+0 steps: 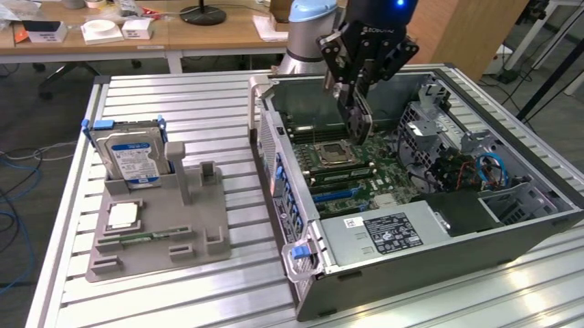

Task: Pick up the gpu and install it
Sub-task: 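Pick up the gpu and move the gpu toward the slot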

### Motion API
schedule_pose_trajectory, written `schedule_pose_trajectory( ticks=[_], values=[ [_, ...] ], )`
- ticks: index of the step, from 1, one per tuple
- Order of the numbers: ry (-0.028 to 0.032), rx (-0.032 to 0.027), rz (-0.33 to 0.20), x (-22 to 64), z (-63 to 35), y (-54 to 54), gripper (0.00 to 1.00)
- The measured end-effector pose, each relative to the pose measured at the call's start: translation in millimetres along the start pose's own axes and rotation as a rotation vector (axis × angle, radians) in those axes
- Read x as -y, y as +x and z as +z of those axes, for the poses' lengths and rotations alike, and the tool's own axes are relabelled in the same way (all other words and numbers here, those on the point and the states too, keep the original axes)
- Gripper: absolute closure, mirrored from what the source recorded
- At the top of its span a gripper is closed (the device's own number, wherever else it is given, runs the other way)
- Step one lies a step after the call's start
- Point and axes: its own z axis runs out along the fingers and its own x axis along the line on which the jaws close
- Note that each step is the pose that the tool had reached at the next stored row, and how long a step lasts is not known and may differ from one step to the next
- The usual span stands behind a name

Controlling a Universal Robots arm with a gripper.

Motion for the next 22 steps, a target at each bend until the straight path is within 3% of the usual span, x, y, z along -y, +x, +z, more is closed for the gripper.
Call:
schedule_pose_trajectory(
  ticks=[22],
  values=[
    [0.0, 0.0, 0.0, -1.7, 0.6, -20.2, 0.74]
  ],
)
